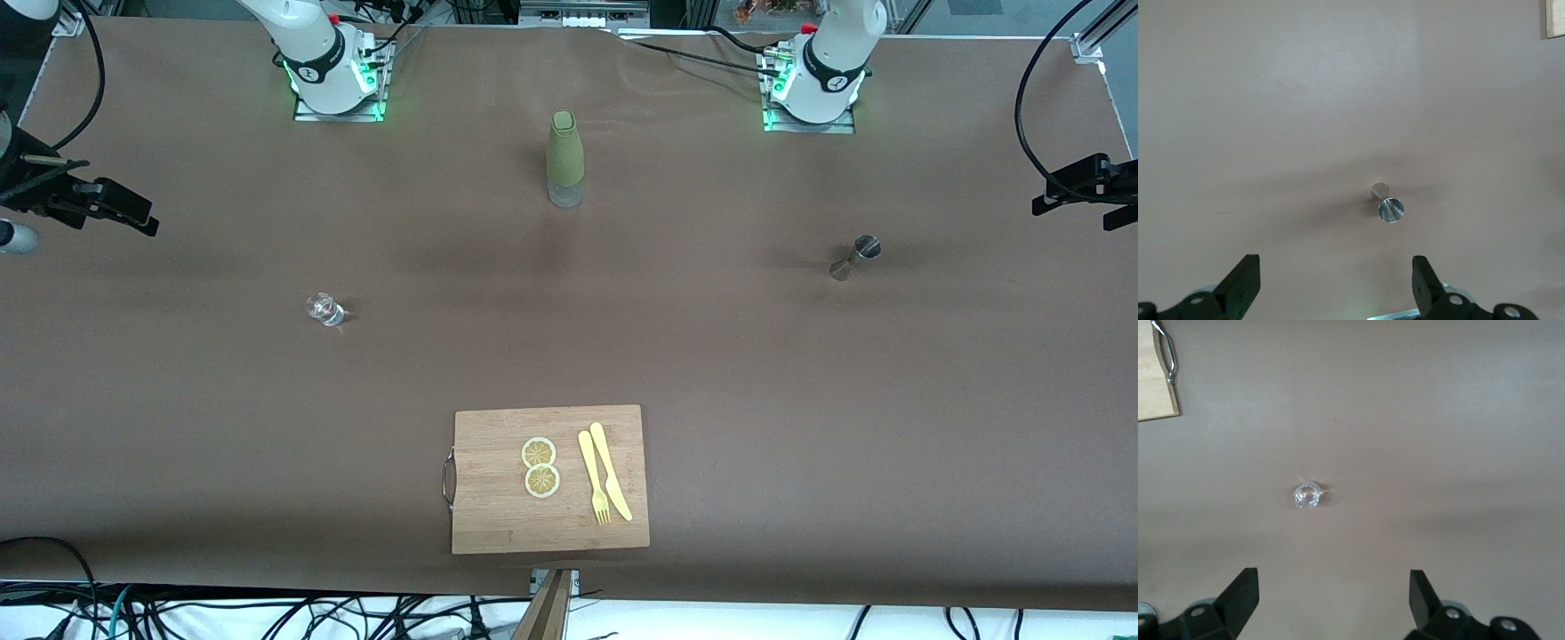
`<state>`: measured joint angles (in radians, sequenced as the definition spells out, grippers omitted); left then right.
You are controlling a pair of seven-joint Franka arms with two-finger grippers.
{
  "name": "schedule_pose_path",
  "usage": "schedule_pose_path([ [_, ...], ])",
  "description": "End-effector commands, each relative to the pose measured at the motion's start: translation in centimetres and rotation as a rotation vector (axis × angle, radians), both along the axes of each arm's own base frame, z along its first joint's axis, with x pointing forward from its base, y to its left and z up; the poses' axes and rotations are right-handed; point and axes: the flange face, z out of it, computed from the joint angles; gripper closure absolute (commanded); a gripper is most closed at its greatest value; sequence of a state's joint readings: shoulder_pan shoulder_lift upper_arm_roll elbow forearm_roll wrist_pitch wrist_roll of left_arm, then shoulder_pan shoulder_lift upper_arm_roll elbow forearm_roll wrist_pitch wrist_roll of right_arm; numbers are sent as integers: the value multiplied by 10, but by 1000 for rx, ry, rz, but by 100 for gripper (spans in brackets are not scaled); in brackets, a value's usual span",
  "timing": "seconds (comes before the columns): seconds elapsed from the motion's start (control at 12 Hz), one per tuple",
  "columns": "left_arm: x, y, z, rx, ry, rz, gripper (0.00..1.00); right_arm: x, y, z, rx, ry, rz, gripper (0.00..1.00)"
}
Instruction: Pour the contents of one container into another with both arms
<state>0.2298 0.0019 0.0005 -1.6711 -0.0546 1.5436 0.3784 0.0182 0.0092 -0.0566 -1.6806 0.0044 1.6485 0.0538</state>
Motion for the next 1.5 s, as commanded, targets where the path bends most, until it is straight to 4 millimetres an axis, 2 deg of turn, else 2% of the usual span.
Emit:
schedule_pose_path([
  [0.0,-5,9,0,-21,8,-9,0,3,9,-10,17,27,31,0],
  [0.08,-3,12,-4,-30,11,-48,0,6,19,-15,17,36,53,0],
  [0.25,-9,37,-14,-64,9,-144,0,2,28,-17,18,70,78,0],
  [0.5,-9,72,-42,-173,-5,-222,0,5,31,-24,22,82,142,0],
  [0.67,-9,94,-62,-267,-41,-288,0,11,34,-35,49,87,246,0],
  [0.83,-10,117,-81,-354,-100,-362,0,14,28,-45,61,108,302,0],
  [1.0,-12,139,-104,-438,-159,-439,0,15,10,-48,69,105,342,0],
  [1.41,-28,187,-180,-639,-343,-613,0,14,-31,-53,236,41,569,0],
])
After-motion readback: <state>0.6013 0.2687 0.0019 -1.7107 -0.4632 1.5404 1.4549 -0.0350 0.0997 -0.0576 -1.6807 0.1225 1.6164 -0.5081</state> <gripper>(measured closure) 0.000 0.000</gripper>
